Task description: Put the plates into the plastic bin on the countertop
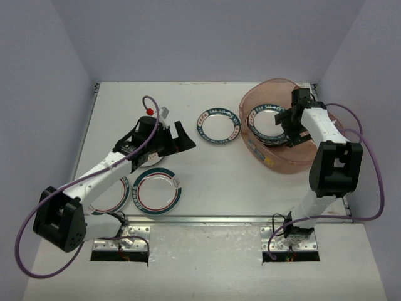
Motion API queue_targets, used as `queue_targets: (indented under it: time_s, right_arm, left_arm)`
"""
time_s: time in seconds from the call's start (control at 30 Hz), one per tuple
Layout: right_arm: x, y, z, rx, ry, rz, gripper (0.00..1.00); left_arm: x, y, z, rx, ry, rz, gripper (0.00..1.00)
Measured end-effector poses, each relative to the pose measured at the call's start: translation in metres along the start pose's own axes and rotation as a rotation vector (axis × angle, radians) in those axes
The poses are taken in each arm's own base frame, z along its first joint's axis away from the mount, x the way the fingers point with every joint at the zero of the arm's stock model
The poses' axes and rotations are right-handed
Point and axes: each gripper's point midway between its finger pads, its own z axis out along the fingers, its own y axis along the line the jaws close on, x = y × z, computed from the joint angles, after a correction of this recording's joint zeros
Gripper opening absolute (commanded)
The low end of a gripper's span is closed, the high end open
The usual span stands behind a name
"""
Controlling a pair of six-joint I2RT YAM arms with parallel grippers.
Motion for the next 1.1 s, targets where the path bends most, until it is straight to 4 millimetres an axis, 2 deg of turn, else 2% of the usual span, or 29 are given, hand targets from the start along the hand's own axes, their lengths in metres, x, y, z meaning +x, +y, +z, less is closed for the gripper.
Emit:
queue_targets:
  time_s: [0.07, 0.17, 0.27, 0.37, 0.43, 0.5, 0.6, 0.67, 0.73, 0.8, 0.9, 0.97, 1.03, 1.1]
  right_arm:
    - [0.001, 0.002, -0.011, -0.017, 0.001, -0.031, 0.99]
    - [-0.003, 0.007, -0.047, -0.104, -0.039, -0.074, 0.99]
    - [-0.012, 0.018, -0.106, -0.281, -0.123, -0.135, 0.99]
    - [-0.016, 0.030, -0.175, -0.544, -0.213, -0.227, 0.99]
    - [-0.008, 0.026, -0.210, -0.716, -0.258, -0.304, 0.99]
    - [0.011, 0.011, -0.233, -0.863, -0.266, -0.389, 0.99]
    - [0.041, -0.011, -0.253, -1.020, -0.238, -0.492, 0.99]
    - [0.057, -0.016, -0.260, -1.095, -0.199, -0.547, 0.99]
    - [0.070, -0.018, -0.263, -1.145, -0.152, -0.589, 0.99]
    - [0.082, -0.021, -0.265, -1.181, -0.094, -0.618, 0.99]
    - [0.099, -0.027, -0.263, -1.212, 0.000, -0.641, 0.99]
    - [0.107, -0.030, -0.262, -1.226, 0.051, -0.648, 0.99]
    - [0.112, -0.032, -0.263, -1.238, 0.087, -0.654, 0.99]
    - [0.116, -0.033, -0.266, -1.251, 0.112, -0.659, 0.99]
  left_arm:
    - [-0.006, 0.000, 0.019, -0.007, 0.017, -0.020, 1.00]
    - [-0.011, 0.005, 0.052, -0.030, 0.050, -0.039, 1.00]
    - [-0.014, 0.011, 0.077, -0.054, 0.076, -0.052, 1.00]
    - [-0.020, 0.016, 0.100, -0.076, 0.085, -0.062, 1.00]
    - [-0.025, 0.019, 0.117, -0.090, 0.088, -0.068, 0.98]
    - [-0.030, 0.023, 0.140, -0.094, 0.094, -0.071, 0.94]
    - [-0.031, 0.034, 0.172, -0.099, 0.119, -0.082, 0.90]
    - [-0.027, 0.047, 0.186, -0.110, 0.140, -0.102, 0.83]
    - [-0.027, 0.056, 0.192, -0.113, 0.147, -0.121, 0.74]
    - [-0.039, 0.060, 0.194, -0.105, 0.134, -0.129, 0.64]
    - [-0.047, 0.067, 0.209, -0.074, 0.134, -0.145, 0.52]
    - [-0.049, 0.067, 0.219, -0.023, 0.146, -0.164, 0.43]
    - [-0.051, 0.065, 0.228, 0.026, 0.155, -0.178, 0.40]
    - [-0.052, 0.063, 0.234, 0.063, 0.162, -0.191, 0.29]
